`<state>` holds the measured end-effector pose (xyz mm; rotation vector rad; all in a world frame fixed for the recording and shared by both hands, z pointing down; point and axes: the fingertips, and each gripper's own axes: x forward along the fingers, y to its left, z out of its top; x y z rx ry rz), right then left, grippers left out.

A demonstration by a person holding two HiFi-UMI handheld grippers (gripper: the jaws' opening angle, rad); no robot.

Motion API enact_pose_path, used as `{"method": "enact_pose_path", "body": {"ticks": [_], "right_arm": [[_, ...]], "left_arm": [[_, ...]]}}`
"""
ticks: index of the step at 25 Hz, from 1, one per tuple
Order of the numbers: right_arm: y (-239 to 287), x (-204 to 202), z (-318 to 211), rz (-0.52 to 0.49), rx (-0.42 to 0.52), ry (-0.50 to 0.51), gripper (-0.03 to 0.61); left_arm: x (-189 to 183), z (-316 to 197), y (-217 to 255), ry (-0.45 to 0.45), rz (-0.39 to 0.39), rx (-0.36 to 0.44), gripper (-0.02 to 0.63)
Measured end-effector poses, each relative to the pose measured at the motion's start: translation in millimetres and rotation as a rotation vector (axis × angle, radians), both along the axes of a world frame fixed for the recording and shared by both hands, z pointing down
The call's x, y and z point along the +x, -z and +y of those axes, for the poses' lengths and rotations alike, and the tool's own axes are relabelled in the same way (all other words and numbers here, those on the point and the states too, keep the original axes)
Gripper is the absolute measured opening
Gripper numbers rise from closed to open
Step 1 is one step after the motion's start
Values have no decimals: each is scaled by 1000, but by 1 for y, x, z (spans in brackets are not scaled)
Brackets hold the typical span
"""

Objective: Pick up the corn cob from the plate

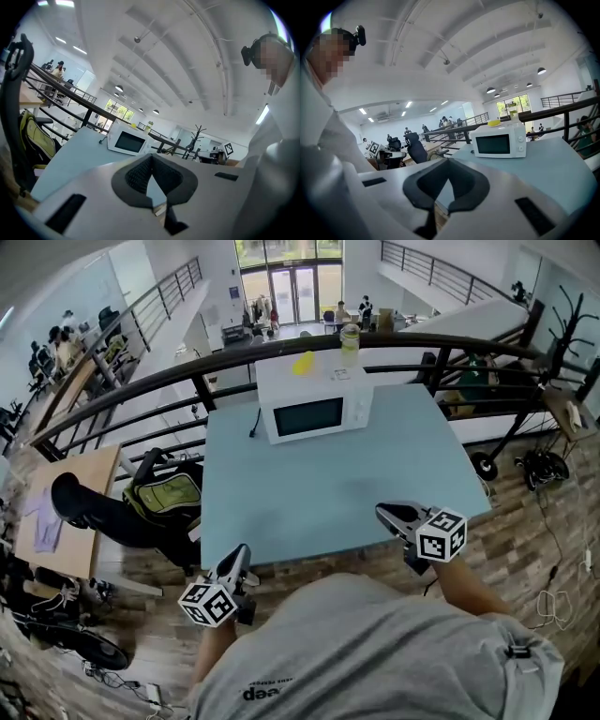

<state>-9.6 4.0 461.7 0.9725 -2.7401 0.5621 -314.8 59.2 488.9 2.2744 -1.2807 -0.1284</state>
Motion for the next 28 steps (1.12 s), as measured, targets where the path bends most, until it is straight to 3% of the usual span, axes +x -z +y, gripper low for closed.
{"method": "enact_pose_path", "body": {"ticks": [8, 11, 16, 19, 22, 28], "right_arm": [[-18, 30, -99, -59, -3, 51, 15], [-17, 49, -157, -78, -15, 83, 15], [-10, 76, -242, -61, 43, 158, 15], [-11, 88, -279, -64, 47, 179, 15], [-14, 93, -310, -75, 43, 185, 15], [-10, 80, -363, -52, 58, 173, 15]], "left_arm": [[19, -75, 5, 90, -49, 18, 9], [38, -113, 17, 160, -42, 17, 9], [80, -190, 28, 209, -74, 4, 9], [102, -233, 40, 211, -100, 12, 9], [116, -277, 51, 195, -173, 19, 9], [115, -375, 77, 161, -247, 37, 9]]}}
